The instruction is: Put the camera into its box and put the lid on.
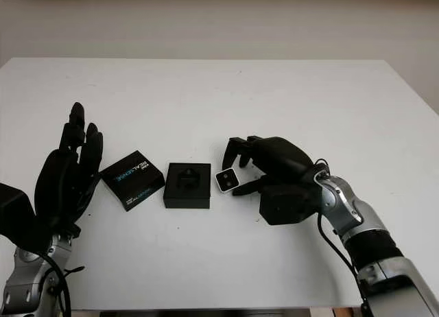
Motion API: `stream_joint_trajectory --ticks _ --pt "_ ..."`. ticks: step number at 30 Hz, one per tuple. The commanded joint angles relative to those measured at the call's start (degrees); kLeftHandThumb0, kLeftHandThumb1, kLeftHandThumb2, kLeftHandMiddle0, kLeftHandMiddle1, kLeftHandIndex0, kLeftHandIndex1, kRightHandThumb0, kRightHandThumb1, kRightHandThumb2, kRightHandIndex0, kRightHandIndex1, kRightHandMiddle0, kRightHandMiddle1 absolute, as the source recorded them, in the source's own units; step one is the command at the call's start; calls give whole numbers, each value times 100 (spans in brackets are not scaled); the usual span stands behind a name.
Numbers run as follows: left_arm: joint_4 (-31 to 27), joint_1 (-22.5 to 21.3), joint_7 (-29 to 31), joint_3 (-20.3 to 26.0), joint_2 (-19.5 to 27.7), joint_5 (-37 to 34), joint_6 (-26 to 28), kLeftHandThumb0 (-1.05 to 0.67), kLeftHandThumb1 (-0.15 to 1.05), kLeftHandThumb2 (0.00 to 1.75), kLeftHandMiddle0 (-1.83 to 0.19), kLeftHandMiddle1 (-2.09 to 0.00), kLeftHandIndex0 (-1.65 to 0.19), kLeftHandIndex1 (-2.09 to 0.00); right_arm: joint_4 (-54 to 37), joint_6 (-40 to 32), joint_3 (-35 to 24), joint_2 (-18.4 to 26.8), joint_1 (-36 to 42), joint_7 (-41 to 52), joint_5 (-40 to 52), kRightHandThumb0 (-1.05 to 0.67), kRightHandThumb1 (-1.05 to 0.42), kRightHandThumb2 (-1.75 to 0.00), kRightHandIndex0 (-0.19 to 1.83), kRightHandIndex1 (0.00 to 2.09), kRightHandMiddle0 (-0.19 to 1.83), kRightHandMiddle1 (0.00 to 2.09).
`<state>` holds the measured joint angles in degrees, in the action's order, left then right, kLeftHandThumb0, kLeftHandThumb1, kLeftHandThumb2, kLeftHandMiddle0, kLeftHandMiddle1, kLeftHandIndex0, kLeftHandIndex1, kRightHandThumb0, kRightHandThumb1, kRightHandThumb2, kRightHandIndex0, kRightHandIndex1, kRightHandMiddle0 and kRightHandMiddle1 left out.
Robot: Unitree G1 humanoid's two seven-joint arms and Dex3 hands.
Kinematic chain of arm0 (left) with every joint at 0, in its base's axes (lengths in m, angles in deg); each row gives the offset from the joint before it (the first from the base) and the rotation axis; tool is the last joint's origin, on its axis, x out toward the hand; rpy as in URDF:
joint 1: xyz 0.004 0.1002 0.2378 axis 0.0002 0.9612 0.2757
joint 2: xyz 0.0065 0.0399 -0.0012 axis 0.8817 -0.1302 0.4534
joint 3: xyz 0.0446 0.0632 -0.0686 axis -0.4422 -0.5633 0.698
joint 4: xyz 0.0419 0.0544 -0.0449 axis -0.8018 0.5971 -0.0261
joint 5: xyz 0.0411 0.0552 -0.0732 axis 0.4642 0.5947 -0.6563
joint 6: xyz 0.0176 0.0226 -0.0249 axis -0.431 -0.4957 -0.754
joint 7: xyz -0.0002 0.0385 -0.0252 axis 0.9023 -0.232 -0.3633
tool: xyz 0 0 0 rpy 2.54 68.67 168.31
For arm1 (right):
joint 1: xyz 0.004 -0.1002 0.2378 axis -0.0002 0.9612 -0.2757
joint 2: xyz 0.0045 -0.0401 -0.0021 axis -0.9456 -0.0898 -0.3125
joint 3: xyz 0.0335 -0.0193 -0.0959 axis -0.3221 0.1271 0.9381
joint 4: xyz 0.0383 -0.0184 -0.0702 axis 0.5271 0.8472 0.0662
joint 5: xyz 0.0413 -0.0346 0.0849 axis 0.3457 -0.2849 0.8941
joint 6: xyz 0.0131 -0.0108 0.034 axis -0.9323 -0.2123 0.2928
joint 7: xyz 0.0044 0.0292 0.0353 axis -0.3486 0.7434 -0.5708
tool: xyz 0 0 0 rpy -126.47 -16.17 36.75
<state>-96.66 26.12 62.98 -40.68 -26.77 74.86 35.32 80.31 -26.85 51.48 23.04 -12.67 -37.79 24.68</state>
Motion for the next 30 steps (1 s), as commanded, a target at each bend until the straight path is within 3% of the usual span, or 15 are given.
stream_joint_trajectory --ticks 1,8,18,26,30 --pt "-3 -2 19 8 63 25 -20 -72 105 41 19 0 19 0 193 -197 -118 -109 8 199 255 -32 -102 -5 29 49 28 168" --pt "5 -15 27 17 87 25 -17 -72 105 41 19 0 19 0 93 -988 -488 -172 -102 872 961 -33 -103 -6 28 41 26 161" --pt "47 -39 42 -1 140 13 4 -73 105 42 19 0 19 0 22 -1406 -779 -238 -148 1200 1437 -37 -105 -6 30 34 33 169" --pt "118 -77 44 -8 145 24 -11 -74 105 41 19 0 19 0 -219 -1943 -1182 -617 -99 1580 2280 -35 -103 -5 29 34 32 170" --pt "146 -72 41 -1 138 21 -47 -73 105 42 19 0 19 0 -752 -2466 -1363 -848 40 1751 2751 -36 -104 -7 21 31 27 177"
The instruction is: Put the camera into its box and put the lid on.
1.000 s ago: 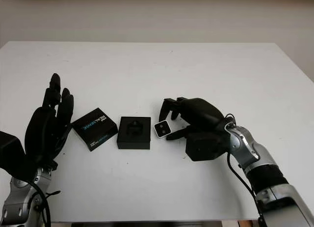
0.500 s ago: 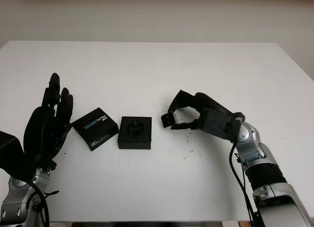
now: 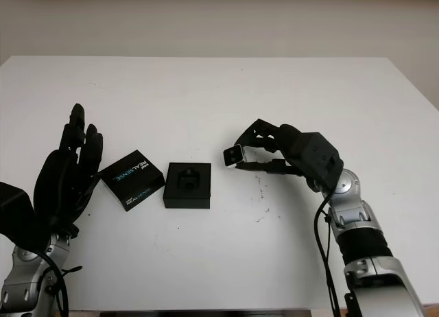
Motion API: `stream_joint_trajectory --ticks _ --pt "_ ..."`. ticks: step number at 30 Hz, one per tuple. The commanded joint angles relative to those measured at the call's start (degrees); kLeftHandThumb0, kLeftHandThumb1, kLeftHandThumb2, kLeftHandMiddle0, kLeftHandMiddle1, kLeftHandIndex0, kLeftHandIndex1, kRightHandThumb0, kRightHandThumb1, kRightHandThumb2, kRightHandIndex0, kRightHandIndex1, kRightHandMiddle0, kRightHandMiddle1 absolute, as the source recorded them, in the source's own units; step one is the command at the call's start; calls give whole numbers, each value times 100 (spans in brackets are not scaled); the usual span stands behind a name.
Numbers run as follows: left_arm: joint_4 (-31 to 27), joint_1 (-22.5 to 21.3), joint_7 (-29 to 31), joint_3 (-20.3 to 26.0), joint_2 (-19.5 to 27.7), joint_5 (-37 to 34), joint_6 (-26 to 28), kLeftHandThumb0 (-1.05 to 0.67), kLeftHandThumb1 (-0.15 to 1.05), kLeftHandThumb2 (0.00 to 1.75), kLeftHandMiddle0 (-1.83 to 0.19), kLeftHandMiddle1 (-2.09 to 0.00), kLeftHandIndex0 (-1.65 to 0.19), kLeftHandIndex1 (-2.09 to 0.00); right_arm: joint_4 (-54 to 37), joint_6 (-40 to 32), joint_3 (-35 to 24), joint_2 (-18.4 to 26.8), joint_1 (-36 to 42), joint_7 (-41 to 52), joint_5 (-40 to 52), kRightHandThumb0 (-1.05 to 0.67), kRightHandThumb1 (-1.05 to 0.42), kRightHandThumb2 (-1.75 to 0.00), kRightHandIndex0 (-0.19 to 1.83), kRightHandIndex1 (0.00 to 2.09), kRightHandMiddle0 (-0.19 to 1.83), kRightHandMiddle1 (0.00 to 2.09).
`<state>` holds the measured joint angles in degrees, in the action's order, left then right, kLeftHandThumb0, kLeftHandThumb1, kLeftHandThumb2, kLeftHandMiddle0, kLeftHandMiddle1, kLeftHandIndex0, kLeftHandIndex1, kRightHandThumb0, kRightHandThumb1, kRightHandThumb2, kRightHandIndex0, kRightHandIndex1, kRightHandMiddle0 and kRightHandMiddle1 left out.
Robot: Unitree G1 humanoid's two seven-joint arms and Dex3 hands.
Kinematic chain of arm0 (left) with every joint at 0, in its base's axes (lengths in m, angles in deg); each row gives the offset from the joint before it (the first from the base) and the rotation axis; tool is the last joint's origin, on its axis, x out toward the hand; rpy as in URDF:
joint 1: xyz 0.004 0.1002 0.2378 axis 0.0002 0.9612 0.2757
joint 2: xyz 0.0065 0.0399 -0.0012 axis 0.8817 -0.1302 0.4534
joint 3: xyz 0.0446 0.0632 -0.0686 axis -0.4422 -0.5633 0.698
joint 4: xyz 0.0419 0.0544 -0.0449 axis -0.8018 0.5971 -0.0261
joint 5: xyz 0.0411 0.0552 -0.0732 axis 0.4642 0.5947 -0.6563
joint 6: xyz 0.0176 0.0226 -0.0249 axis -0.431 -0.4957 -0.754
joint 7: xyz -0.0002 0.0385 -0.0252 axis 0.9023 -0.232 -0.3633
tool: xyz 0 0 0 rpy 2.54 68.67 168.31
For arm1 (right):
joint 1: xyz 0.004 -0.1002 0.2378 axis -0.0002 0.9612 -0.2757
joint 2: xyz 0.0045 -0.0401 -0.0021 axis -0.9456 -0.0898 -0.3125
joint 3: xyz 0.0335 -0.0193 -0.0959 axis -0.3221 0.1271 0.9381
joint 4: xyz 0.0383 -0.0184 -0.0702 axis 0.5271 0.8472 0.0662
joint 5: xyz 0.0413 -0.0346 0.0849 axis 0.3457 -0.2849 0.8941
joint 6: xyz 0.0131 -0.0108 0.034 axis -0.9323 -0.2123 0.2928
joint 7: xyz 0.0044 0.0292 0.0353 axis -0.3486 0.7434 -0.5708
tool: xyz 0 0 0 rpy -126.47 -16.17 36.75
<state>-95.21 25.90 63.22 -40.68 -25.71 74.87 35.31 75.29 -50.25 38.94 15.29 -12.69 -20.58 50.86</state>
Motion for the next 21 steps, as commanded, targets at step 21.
stream_joint_trajectory --ticks 21 --pt "-72 39 -4 -47 -31 4 -33 -71 105 42 19 0 19 0 -1833 -312 265 -1060 909 -427 84 -45 -104 -7 -1 77 34 182"
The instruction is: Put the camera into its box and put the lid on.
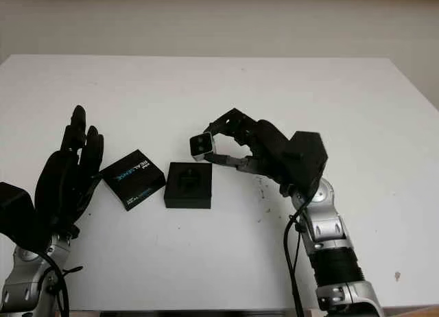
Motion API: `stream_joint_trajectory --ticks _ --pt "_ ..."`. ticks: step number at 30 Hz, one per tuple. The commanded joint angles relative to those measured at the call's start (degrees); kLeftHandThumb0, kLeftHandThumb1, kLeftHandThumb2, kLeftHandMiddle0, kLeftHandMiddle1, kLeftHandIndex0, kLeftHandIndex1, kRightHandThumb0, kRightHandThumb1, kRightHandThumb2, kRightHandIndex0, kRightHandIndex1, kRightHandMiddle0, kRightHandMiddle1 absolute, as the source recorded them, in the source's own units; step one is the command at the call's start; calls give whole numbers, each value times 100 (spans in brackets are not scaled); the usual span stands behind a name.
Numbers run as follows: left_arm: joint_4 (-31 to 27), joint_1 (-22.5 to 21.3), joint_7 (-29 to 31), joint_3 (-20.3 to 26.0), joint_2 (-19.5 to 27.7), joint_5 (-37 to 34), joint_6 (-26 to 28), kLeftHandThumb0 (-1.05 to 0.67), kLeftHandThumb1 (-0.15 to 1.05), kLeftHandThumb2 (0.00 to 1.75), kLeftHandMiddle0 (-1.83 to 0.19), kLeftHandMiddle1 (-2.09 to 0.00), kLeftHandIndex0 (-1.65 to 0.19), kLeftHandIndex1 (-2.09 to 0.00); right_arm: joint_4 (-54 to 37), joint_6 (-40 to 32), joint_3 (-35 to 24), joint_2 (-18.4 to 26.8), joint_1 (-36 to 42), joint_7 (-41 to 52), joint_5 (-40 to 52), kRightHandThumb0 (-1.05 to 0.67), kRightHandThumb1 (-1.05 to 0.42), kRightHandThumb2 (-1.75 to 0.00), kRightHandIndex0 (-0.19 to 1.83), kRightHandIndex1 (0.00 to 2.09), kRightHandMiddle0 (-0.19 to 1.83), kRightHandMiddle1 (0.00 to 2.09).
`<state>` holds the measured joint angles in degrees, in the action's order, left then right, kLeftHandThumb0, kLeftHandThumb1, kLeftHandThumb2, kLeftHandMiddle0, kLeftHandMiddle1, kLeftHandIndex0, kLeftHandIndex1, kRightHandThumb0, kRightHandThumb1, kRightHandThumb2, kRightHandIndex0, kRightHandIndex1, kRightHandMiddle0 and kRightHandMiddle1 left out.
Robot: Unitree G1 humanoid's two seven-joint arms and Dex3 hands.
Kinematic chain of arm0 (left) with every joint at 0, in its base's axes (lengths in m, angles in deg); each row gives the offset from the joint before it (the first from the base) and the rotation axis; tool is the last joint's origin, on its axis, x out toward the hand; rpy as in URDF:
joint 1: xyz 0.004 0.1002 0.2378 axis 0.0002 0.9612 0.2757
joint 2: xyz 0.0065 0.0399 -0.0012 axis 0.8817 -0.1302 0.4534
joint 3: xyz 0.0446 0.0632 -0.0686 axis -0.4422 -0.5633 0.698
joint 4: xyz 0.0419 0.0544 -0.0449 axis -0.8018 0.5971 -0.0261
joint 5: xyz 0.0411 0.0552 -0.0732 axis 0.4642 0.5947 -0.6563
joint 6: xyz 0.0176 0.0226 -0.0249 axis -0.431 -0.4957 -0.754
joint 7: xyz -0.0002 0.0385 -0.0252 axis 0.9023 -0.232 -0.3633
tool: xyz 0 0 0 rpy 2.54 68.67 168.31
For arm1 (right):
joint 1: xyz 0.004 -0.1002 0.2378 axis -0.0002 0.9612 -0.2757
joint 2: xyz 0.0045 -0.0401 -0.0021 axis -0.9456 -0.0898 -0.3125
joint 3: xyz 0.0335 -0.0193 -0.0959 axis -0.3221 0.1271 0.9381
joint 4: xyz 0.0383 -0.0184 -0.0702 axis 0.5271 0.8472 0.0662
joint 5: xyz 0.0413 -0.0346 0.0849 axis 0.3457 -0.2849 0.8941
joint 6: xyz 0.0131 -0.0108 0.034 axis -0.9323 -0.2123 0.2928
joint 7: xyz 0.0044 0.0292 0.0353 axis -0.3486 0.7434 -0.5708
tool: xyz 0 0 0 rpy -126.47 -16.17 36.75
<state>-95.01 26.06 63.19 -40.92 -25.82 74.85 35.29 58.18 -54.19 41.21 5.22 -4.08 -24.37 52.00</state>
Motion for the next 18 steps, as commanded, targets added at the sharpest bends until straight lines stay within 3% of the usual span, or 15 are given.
stream_joint_trajectory --ticks 1,18 --pt "-94 28 -3 -21 -27 -2 -28 -71 105 42 19 0 19 0 -125 91 63 -90 82 -85 -63 -44 -104 -7 -1 77 35 182" --pt "-106 68 -24 -9 -52 -11 -23 -69 105 43 19 0 19 0 81 146 230 -524 415 -442 -214 -42 -104 -7 -2 74 30 179"
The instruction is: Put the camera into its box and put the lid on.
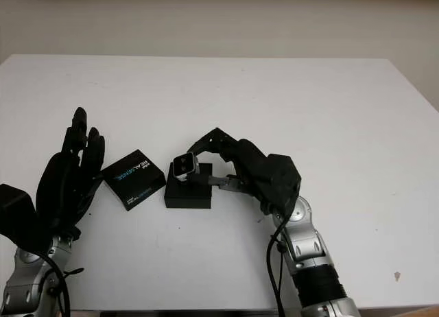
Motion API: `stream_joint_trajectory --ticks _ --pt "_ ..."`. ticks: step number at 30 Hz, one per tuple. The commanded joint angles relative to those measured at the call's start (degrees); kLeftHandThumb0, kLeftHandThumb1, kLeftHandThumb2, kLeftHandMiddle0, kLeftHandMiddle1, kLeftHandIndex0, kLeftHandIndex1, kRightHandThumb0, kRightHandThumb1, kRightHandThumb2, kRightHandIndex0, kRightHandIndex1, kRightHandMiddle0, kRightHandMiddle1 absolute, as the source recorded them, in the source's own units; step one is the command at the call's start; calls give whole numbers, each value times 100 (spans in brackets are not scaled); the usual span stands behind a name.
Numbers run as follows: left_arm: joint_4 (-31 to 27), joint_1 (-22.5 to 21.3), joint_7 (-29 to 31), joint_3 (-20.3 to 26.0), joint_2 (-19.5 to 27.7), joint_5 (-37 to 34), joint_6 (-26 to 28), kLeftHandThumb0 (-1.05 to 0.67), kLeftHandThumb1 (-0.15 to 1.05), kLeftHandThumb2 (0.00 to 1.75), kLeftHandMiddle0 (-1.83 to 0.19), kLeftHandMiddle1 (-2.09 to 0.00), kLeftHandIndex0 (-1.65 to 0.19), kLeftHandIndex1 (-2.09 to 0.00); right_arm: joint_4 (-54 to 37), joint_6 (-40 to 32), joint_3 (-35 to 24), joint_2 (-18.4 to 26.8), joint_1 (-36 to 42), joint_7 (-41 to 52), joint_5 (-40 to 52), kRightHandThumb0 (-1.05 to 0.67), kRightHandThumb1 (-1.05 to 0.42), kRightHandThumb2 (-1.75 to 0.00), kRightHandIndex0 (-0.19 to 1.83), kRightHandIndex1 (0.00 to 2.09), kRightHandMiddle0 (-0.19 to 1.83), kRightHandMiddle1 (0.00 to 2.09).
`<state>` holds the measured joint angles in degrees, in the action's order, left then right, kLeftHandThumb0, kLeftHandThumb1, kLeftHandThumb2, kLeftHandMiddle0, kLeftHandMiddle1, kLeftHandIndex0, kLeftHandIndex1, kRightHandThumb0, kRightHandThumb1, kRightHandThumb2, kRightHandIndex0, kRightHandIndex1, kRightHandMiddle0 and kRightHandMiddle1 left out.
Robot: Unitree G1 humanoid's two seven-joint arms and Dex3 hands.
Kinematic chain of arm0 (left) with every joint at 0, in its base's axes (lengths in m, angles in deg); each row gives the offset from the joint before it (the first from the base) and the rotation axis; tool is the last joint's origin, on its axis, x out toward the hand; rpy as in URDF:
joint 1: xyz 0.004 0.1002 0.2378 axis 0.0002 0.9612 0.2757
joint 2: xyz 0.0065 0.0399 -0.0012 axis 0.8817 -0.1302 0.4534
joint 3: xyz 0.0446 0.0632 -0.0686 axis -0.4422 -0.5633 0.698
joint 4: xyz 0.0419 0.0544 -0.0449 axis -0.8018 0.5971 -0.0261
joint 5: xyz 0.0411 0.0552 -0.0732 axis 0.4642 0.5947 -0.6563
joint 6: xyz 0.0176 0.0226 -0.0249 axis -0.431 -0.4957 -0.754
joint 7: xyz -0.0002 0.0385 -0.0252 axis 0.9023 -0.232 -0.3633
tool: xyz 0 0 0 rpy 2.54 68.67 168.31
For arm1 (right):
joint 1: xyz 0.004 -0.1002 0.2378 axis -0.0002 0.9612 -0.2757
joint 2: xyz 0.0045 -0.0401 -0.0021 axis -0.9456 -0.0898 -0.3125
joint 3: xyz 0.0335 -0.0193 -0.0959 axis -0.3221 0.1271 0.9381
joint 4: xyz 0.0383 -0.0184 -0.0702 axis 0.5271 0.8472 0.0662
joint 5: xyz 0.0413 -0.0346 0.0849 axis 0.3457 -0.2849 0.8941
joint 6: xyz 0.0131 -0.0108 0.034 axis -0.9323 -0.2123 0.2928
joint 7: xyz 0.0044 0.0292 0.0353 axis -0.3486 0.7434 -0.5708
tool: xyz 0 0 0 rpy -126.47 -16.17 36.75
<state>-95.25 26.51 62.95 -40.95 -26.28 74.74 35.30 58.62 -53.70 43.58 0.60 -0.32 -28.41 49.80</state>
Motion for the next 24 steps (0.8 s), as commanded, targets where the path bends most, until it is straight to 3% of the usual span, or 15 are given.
stream_joint_trajectory --ticks 1,24 --pt "-82 27 1 -2 -5 -3 -26 -69 105 43 19 0 19 0 74 130 -16 -84 50 -57 13 -42 -104 -7 -2 73 30 179" --pt "-76 84 61 0 -8 -37 -31 -69 105 43 19 0 19 0 563 884 -48 -158 -29 -436 -285 -42 -105 -5 0 74 32 175"
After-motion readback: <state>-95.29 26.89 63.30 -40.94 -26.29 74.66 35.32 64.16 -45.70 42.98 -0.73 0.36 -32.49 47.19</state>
